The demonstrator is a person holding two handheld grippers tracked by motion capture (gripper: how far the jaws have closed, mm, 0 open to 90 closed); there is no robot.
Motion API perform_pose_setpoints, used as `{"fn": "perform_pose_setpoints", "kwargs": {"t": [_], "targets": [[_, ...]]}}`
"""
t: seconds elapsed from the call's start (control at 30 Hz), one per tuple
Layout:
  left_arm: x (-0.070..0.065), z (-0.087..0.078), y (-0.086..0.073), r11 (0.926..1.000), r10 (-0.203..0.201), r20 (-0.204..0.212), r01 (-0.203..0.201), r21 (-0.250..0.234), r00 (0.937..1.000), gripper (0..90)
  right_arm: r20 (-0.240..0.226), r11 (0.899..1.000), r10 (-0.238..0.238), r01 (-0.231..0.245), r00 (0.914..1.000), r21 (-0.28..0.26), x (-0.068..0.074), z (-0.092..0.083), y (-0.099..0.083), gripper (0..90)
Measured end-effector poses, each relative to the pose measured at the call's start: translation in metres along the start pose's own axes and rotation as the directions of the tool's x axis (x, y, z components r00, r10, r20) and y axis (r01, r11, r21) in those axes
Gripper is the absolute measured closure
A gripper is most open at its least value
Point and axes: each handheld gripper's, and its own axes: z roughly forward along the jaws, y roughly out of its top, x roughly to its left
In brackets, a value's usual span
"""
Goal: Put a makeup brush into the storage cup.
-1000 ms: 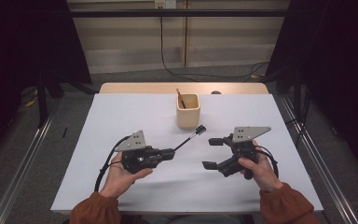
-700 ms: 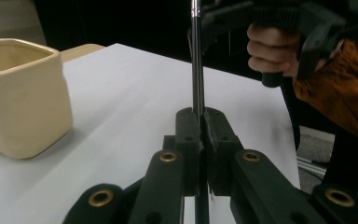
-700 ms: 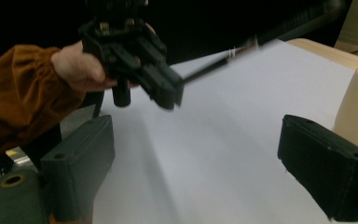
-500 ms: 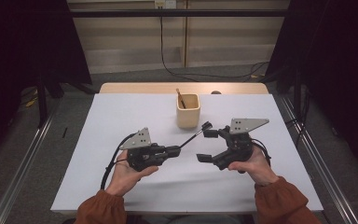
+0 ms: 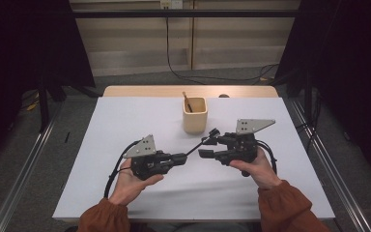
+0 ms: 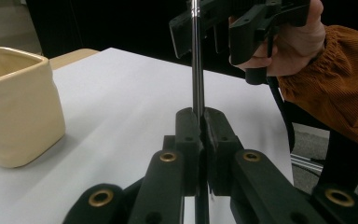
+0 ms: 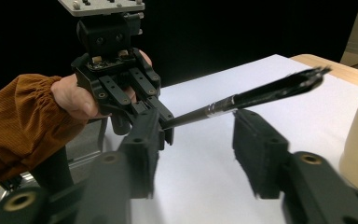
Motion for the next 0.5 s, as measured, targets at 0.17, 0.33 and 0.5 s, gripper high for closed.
{"fn": "perform_pose_setpoints", "kwargs": {"t": [0.17,0.33,0.5], "targets": [[-0.0013,0.0012,-0.0014,0.9999,0.006,0.007,-0.006,0.008,1.0000,85.5,-0.002,1.000,-0.003,0.003,1.0000,0.008,-0.0023,0.0021,-0.0030,63.2],[-0.0003,0.0030,-0.0029,0.9998,0.009,0.007,-0.009,0.019,0.9999,85.5,-0.005,1.000,0.002,-0.002,1.0000,-0.001,-0.0029,0.0025,-0.0026,67.9],[-0.0028,0.0059,-0.0050,0.9996,0.017,0.011,-0.018,0.024,0.9998,85.5,-0.017,1.000,0.011,-0.011,0.9998,0.001,-0.0032,0.0019,-0.0031,75.7]]}}
